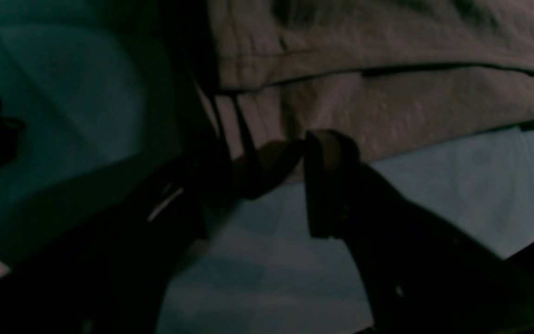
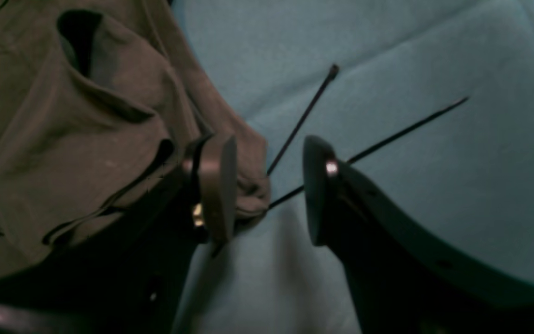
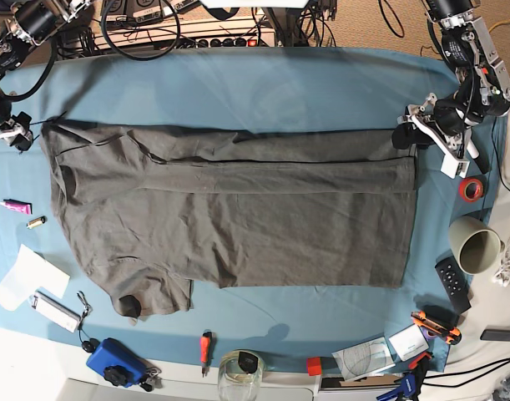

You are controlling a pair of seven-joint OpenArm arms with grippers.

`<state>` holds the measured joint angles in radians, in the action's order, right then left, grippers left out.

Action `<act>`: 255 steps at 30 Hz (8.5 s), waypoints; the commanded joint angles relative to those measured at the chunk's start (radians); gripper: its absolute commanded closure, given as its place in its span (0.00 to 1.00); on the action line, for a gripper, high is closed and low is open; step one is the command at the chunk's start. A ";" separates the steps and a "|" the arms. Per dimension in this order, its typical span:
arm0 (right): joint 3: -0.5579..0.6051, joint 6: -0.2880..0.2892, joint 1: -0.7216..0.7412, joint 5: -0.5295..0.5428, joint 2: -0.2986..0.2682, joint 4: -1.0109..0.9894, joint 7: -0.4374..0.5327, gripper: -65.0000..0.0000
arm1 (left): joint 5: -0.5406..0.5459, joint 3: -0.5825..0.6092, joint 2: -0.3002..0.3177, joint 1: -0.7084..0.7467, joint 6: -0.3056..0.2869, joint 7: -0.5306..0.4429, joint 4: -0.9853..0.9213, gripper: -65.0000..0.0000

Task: Fold the T-shirt properly
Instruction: 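Regrasp the folded edge at both side corners with both grippers, then drag the folded shirt toward the robot with both grippers, then release the shirt and move the right gripper toward the hem corner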

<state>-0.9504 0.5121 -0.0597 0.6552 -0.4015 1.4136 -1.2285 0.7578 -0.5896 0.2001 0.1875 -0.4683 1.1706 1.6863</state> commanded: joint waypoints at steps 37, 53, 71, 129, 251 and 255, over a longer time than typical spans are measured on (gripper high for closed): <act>-0.007 0.109 0.013 0.296 -0.060 -0.085 -0.106 0.63 | 0.005 -0.002 0.011 -0.005 0.000 -0.012 0.012 0.55; -0.006 0.060 0.013 0.122 -0.056 -0.086 -0.010 0.63 | 0.006 -0.002 0.011 -0.005 0.000 -0.018 0.012 0.55; 0.257 -0.086 0.010 -0.066 -0.055 -0.087 0.111 0.63 | 0.006 -0.002 0.011 -0.005 0.000 -0.019 0.012 0.55; 0.233 -0.011 -0.055 0.052 -0.060 -0.098 0.058 1.00 | 0.006 -0.002 0.016 -0.005 -0.003 -0.018 0.012 1.00; 0.457 0.010 0.374 -0.222 -0.125 -0.021 0.180 0.75 | -0.116 -0.061 0.085 0.159 -0.003 -0.151 0.425 0.61; 0.541 -0.002 0.538 -0.287 -0.126 -0.249 0.251 0.75 | -0.116 -0.061 0.083 0.165 -0.003 -0.147 0.425 0.61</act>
<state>-0.4049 0.5129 0.4545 0.3611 -0.5007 1.1419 -0.9993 0.6319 -0.6453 0.2718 0.3553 -0.4683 1.0420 2.0960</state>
